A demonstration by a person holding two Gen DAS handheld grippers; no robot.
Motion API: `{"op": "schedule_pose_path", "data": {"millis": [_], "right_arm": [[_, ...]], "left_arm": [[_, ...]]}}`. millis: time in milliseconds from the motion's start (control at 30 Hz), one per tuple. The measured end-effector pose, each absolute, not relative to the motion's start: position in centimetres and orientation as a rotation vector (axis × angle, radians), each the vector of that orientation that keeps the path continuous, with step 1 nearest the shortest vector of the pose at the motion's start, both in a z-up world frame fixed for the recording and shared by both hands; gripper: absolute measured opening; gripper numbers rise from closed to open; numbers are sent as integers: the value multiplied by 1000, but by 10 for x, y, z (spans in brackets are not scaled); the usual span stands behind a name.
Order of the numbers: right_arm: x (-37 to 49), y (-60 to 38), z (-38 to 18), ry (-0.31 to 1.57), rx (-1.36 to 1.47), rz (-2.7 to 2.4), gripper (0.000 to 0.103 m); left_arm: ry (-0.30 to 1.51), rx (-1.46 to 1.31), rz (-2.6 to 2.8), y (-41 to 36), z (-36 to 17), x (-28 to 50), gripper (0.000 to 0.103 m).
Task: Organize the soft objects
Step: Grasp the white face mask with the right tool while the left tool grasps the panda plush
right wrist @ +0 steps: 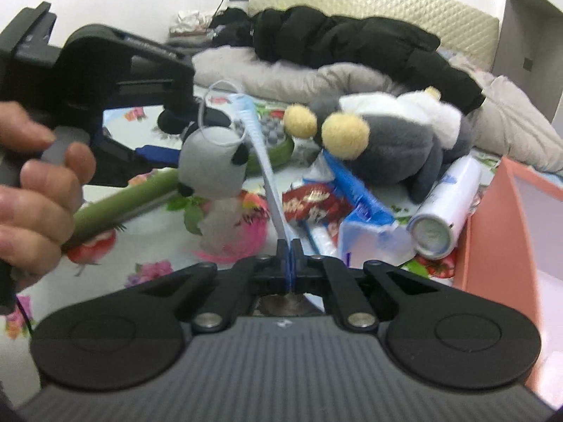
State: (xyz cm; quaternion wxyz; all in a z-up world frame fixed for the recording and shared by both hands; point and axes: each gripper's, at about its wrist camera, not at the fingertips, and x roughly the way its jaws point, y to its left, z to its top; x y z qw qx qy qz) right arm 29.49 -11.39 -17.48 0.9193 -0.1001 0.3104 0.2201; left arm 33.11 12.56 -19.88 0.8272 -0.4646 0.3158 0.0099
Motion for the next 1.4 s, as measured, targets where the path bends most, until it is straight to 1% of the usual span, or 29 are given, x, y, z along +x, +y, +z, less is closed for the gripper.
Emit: {"op": "schedule_pose_path", "data": {"millis": [267, 467, 667, 800, 1000, 1033, 1100, 1167, 1233, 1267, 1300, 1333, 1367, 1400], "right_arm": [[257, -122, -145, 608, -207, 436, 3], [223, -130, -133, 639, -194, 426, 3], [199, -145, -126, 734, -17, 475, 3], [191, -143, -136, 818, 73, 516, 4], [204, -147, -170, 968, 221, 503, 4], [204, -148, -173, 983, 227, 493, 6], [206, -149, -178, 998, 218, 453, 7], [209, -151, -181, 1011, 196, 417, 7], [208, -156, -180, 1010, 177, 395, 8], [207, -158, -179, 1006, 165, 387, 14], [207, -161, -179, 1002, 156, 378, 33], [205, -163, -178, 998, 151, 368, 44], [204, -165, -178, 992, 149, 360, 59], [202, -166, -176, 985, 144, 352, 62]], "left_arm": [[678, -887, -13, 127, -161, 273, 53], [762, -818, -28, 121, -163, 228, 53], [851, -701, -75, 110, -174, 192, 53], [934, -649, -85, 108, -189, 174, 53], [960, -644, -96, 112, -201, 165, 53], [959, -642, -99, 112, -201, 166, 53], [961, -629, -106, 109, -200, 170, 55], [960, -627, -97, 108, -199, 173, 63], [958, -629, -83, 109, -199, 174, 67], [956, -631, -76, 109, -199, 173, 69], [954, -635, -73, 109, -199, 172, 69], [952, -638, -70, 109, -199, 171, 71], [950, -638, -61, 110, -198, 169, 75], [948, -631, -46, 110, -197, 166, 76]]}}
